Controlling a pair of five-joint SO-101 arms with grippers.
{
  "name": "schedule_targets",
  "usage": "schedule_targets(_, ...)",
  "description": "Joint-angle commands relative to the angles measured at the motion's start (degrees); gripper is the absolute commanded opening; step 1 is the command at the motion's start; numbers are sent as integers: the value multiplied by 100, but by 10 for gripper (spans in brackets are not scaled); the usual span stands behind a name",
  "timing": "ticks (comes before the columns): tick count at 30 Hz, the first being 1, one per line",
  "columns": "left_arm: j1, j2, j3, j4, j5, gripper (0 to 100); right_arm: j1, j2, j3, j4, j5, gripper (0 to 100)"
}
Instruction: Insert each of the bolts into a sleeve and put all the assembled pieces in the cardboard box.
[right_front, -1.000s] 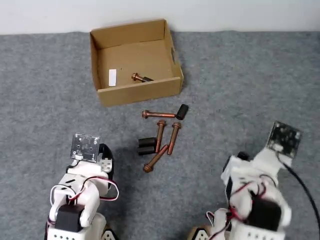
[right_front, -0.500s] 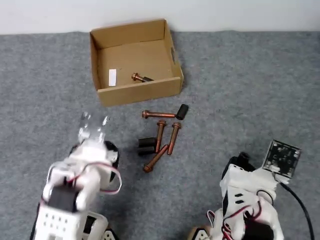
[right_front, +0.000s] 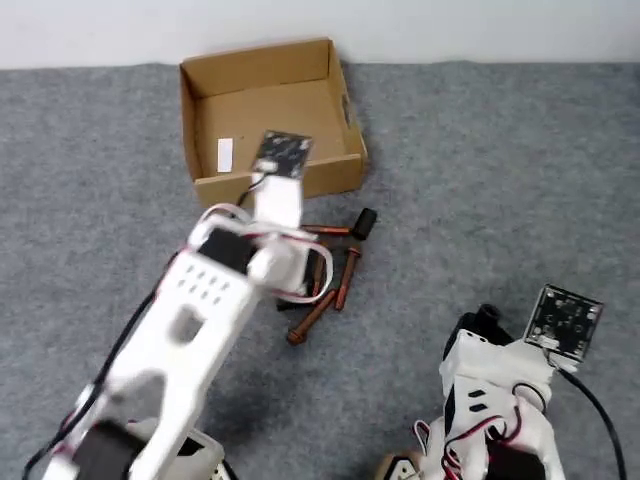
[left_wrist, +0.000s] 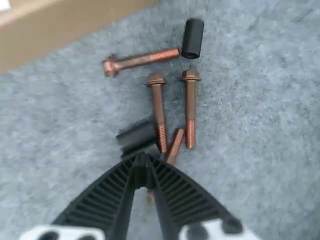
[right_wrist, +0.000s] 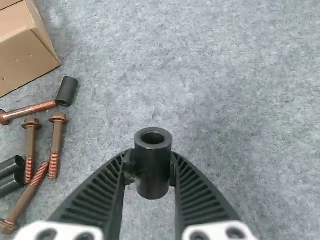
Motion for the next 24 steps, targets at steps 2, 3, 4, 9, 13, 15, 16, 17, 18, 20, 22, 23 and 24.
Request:
schedule_targets(2,62,1196,-1270,18,123,8,75,-40,-26,-119,62,9)
schedule_targets(3,62,1433,-1499,26,123,8,75,-40,-18,-119,62,9)
schedule_targets(4,62,1670,-1710,26,105,8,75,-40,0,-127,62,9)
schedule_targets(9,290,2664,-2545,246,53,38,75,-40,53,-180,62,9)
schedule_targets(13,457,3464,-3134,466,123,144,75,-40,53,-180,62,9)
schedule_targets(15,448,3815,-3503,501,229,150,75,-40,53,-180,70,9)
schedule_targets(16,431,3965,-3679,501,229,147,75,-40,53,-180,70,9)
schedule_targets(17,422,4105,-3829,510,229,143,75,-40,53,-180,70,9)
schedule_targets(18,422,4229,-3960,510,229,140,75,-40,53,-180,70,9)
schedule_targets(20,440,4466,-4180,510,229,137,75,-40,62,-180,70,9)
schedule_targets(22,448,4668,-4347,510,229,137,75,-40,62,-180,70,9)
schedule_targets(23,448,4774,-4409,510,229,137,75,-40,62,-180,70,9)
schedule_targets(24,440,4888,-4479,510,229,137,75,-40,62,-180,70,9)
